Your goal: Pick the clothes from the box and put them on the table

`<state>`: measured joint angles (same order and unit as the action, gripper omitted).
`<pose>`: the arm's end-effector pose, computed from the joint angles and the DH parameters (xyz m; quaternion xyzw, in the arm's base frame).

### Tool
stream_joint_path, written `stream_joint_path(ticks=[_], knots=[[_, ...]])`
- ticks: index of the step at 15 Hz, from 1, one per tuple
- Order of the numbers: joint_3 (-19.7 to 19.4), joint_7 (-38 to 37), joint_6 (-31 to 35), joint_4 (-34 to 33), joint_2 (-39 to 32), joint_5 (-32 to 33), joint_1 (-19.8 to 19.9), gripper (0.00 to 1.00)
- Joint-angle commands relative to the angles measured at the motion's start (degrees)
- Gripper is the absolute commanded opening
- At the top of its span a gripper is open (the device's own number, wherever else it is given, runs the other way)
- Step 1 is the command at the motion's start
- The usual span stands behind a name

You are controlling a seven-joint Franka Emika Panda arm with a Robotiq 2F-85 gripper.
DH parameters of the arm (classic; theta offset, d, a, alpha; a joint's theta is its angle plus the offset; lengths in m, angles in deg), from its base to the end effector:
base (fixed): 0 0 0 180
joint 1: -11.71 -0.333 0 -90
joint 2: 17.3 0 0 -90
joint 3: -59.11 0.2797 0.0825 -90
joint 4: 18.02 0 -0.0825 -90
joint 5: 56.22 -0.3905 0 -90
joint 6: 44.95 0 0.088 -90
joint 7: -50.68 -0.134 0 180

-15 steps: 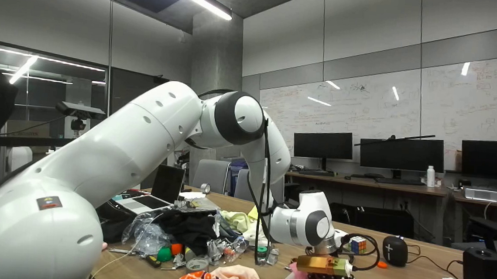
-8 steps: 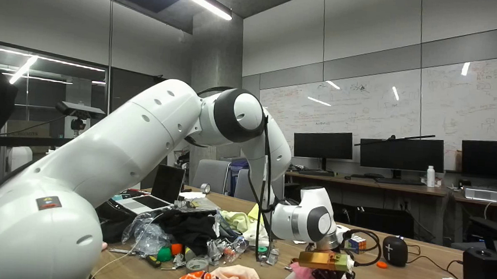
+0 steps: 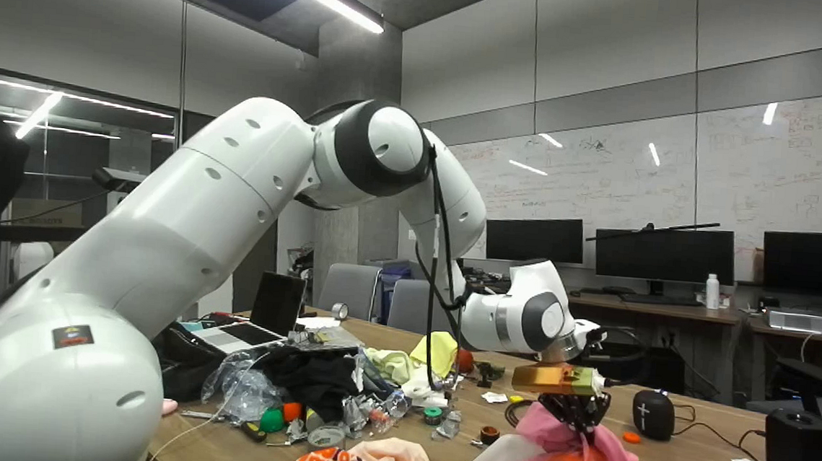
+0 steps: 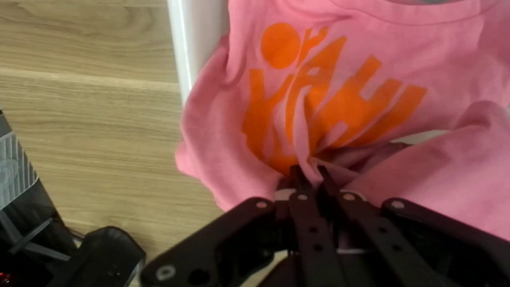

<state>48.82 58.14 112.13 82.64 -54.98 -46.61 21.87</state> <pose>0.6461 -0.2274 0.1739 0.9818 -0.0135 0.1359 0.1323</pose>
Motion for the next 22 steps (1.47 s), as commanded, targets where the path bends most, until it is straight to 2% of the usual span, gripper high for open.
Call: stream_joint_path(ticks=[1, 6, 13, 22], knots=[[-0.4, -1.5, 2.9, 5.0, 8.1, -0.5, 0.4, 0.08], [-0.2, -1.9, 4.6, 8.2, 18.0, -1.1, 0.8, 0.09], [0.8, -0.9, 4.8, 8.3, 28.7, -5.0, 1.0, 0.09], [10.7, 18.1, 3.5, 13.8, 39.4, -23.8, -0.6, 0.08]])
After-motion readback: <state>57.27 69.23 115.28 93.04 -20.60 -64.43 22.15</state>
